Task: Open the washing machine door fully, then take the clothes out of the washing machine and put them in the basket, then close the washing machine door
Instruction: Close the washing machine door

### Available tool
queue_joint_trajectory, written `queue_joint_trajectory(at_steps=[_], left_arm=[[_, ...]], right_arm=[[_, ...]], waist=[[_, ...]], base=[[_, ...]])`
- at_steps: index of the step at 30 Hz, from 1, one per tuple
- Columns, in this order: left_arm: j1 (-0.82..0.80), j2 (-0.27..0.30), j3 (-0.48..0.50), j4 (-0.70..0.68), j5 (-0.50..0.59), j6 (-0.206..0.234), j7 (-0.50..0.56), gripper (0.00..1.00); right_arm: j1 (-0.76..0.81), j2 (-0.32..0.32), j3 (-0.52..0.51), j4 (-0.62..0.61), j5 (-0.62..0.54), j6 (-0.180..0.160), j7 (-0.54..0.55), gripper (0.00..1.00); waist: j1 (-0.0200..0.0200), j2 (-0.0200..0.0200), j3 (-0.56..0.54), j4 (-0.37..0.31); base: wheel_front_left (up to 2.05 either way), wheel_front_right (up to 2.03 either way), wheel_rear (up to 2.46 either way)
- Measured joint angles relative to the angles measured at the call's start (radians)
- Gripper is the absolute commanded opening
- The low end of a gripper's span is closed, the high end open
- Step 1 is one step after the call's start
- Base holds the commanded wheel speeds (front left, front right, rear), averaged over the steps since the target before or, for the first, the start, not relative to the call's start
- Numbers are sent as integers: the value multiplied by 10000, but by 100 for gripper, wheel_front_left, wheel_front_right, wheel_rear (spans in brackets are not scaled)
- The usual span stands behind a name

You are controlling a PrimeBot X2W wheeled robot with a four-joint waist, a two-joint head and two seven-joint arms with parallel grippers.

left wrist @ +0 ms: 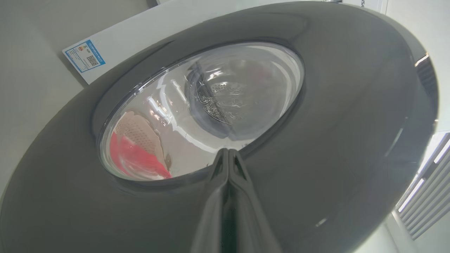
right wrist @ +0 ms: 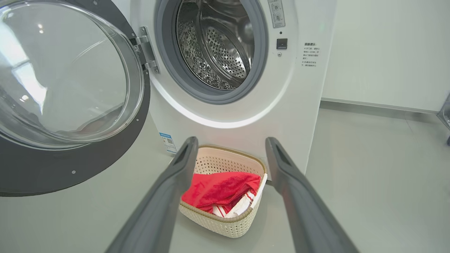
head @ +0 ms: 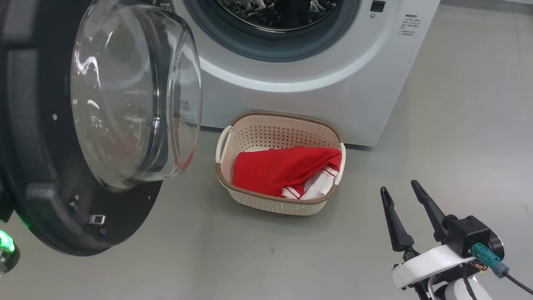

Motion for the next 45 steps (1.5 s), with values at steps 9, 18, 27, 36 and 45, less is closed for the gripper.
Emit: queue_joint_trajectory(at_steps=[9, 18, 27, 36, 45], left_arm=[[969, -740, 270, -871, -359, -69, -148, 0], [1722, -1532, 63, -1812, -282, -142, -441, 0], [1833, -1994, -17, -2512, -268, -144, -681, 0], [1758, -2123, -142, -2792, -219, -146, -853, 0], [899, -2180, -362, -2780, 201, -146, -1162, 0]], right_arm=[[6, 167, 67, 280, 61, -2, -111, 100], [9, 228, 190, 445, 75, -2, -153, 100], [4, 267, 238, 477, 77, -2, -238, 100], [-184, 332, 234, 481, 119, 2, -274, 100], [-247, 382, 123, 474, 196, 2, -290, 100]], waist=[[0, 0, -186, -872], [0, 0, -432, -2132], [0, 0, -340, -3295], [0, 0, -47, -4273], [0, 0, 346, -4968]], base=[[0, 0, 0], [0, 0, 0], [0, 0, 0], [0, 0, 0], [0, 0, 0]])
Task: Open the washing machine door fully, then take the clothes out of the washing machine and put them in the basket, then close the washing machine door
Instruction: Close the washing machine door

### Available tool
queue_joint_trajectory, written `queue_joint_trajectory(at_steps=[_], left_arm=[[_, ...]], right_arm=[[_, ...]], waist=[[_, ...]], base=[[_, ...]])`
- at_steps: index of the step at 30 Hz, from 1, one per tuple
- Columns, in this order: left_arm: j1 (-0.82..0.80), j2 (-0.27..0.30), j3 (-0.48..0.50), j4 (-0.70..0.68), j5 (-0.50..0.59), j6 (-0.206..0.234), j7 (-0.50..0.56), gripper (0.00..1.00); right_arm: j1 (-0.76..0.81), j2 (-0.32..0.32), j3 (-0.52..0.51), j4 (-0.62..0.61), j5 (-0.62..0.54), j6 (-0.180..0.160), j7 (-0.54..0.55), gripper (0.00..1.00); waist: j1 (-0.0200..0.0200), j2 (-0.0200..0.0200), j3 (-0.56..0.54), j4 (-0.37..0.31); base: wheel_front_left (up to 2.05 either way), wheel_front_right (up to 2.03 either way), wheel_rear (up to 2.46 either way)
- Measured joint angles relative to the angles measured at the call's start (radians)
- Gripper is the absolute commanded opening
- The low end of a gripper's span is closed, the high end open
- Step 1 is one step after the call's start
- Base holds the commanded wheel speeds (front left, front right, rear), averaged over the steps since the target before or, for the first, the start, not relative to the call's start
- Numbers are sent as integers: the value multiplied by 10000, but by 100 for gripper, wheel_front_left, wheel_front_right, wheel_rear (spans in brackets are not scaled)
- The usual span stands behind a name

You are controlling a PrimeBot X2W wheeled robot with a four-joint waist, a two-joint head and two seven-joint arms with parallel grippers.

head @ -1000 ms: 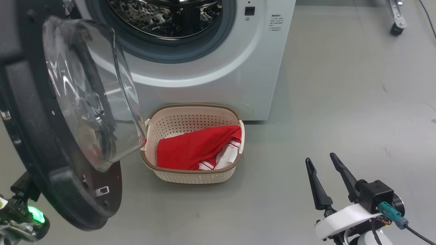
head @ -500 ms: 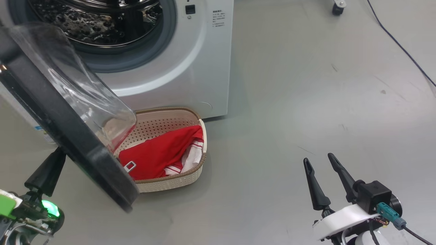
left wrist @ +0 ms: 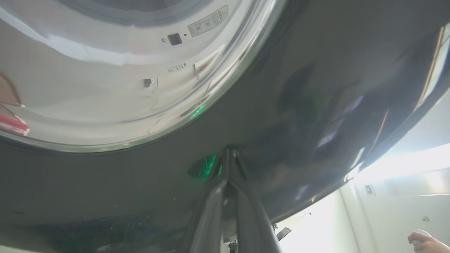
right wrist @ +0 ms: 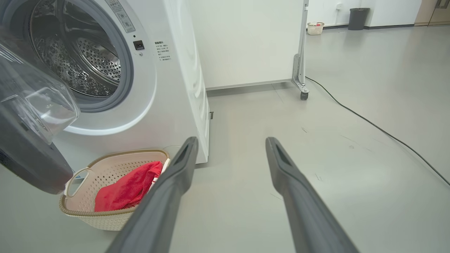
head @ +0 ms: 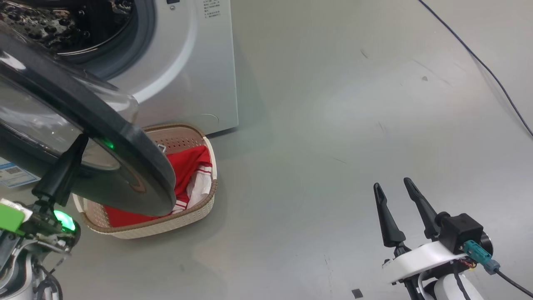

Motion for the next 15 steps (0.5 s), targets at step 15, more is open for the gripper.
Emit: queue_joint_trajectory(at_steps=[15], left_arm=[[-2077, -132, -328, 617, 794, 221, -940, 0]], right_arm=[[-611, 142, -15, -21, 113, 25, -44, 100]], waist=[[0, 0, 1105, -673]], base=[[0, 0, 0]])
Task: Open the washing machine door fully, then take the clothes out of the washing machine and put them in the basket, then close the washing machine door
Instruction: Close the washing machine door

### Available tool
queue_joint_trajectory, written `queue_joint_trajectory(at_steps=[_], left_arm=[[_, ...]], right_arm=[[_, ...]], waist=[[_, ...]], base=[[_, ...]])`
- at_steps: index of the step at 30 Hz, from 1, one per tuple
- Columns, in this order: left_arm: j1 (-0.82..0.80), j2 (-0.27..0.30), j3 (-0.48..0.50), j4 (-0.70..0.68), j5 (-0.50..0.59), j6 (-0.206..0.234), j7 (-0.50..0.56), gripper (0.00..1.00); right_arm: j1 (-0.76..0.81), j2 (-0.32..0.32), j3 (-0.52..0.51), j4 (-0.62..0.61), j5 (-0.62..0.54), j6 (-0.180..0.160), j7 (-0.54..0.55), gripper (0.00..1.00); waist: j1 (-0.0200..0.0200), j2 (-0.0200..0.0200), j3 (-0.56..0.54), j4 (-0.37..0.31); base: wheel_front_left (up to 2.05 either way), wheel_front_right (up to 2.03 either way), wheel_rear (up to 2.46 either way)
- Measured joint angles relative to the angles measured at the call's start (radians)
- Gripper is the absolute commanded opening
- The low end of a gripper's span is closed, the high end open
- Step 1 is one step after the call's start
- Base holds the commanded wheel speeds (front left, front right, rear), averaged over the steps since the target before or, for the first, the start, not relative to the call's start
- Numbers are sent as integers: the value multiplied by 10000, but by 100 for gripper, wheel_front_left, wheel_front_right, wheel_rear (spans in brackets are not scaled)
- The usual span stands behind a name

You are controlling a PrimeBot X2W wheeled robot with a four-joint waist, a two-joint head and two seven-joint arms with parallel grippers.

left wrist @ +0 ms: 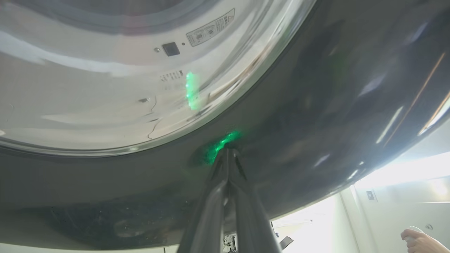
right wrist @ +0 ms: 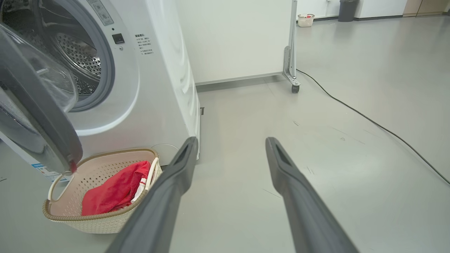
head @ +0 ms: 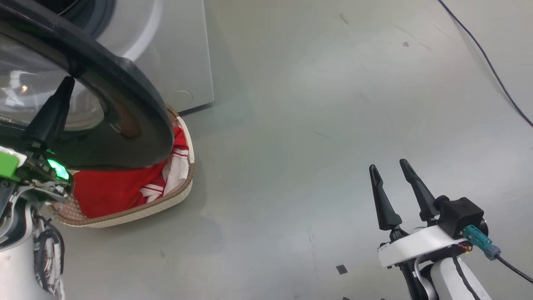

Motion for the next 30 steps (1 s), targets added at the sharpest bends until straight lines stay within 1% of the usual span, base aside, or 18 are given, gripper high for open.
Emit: queue_joint_trajectory(at_steps=[3, 9, 13, 16, 24, 30], left_arm=[[-406, -12, -48, 163, 127, 67, -171, 0], [-1261, 15, -82, 525, 631, 217, -566, 0], [-1845, 157, -125, 765, 894, 238, -815, 0], [-2280, 219, -119, 968, 1122, 288, -982, 0], [-3279, 443, 15, 1674, 1283, 301, -1430, 0], [-3845, 500, -50, 2194, 1383, 295, -1611, 0]], right_arm=[[-157, 21, 25, 4, 82, 79, -27, 100], [-365, 42, 42, 25, 148, 86, -29, 100], [-513, 69, 75, 59, 238, 102, -29, 100], [-634, 86, 73, 59, 290, 176, -40, 100], [-869, 174, 105, 140, 403, 261, -42, 100], [-901, 198, 56, 196, 412, 263, -42, 100]], waist=[[0, 0, 216, -121], [0, 0, 649, -382], [0, 0, 930, -579], [0, 0, 1125, -729], [0, 0, 1507, -1223], [0, 0, 1594, -1392]], base=[[0, 0, 0], [0, 0, 0], [0, 0, 0], [0, 0, 0], [0, 0, 0], [0, 0, 0]])
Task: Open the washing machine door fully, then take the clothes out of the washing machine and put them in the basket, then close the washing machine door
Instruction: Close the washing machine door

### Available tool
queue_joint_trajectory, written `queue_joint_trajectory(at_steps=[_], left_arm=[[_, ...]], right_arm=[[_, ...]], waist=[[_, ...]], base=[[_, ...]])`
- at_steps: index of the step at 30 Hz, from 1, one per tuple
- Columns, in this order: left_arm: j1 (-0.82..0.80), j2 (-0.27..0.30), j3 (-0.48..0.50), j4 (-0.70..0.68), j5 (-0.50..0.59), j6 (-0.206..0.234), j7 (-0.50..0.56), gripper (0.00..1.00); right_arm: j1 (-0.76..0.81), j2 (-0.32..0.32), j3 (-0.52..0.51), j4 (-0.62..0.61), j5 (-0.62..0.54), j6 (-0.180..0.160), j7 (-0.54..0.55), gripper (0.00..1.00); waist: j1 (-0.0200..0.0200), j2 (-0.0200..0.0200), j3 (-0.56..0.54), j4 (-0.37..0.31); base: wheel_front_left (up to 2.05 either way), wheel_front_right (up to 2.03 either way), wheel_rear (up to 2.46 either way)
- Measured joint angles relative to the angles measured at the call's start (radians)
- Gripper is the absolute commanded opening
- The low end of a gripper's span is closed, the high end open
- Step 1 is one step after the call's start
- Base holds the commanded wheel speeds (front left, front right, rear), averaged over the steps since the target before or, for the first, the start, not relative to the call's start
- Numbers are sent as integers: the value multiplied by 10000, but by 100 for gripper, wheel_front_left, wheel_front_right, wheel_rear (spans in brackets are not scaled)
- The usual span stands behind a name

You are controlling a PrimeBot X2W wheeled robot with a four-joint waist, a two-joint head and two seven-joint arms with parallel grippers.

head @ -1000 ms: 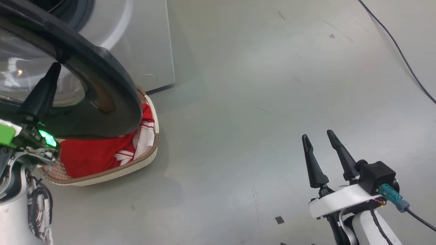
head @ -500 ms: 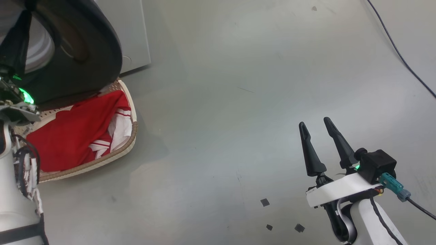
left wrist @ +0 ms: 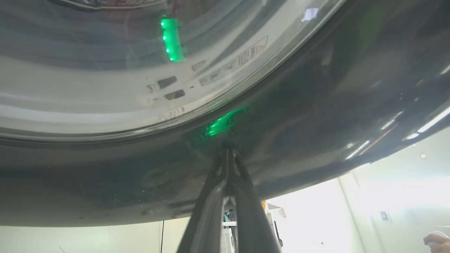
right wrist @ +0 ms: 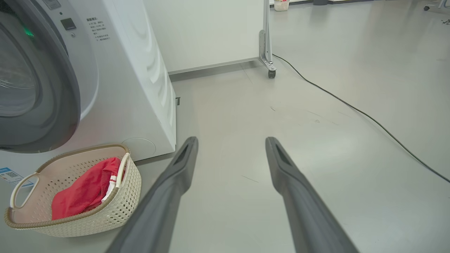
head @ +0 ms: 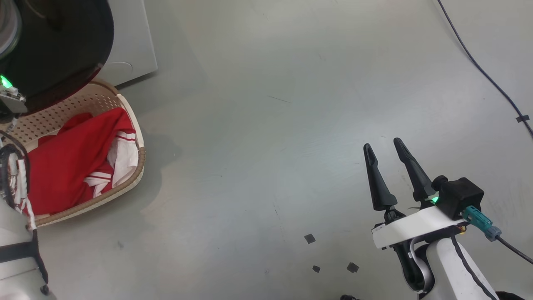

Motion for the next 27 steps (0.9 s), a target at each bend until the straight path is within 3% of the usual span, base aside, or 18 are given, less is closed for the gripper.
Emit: queue_joint_trajectory(at_steps=[15, 27], left_arm=[[13, -314, -142, 476, -77, -437, 21, 0], [1996, -857, 121, 111, -522, -522, -84, 0]], right_arm=[[-80, 29, -412, 31, -4, -4, 0, 100], [-80, -13, -663, 65, -339, 0, 0, 100]], waist=[[0, 0, -92, 318], [0, 0, -412, 1204]], base=[[0, 0, 0], [0, 0, 0]])
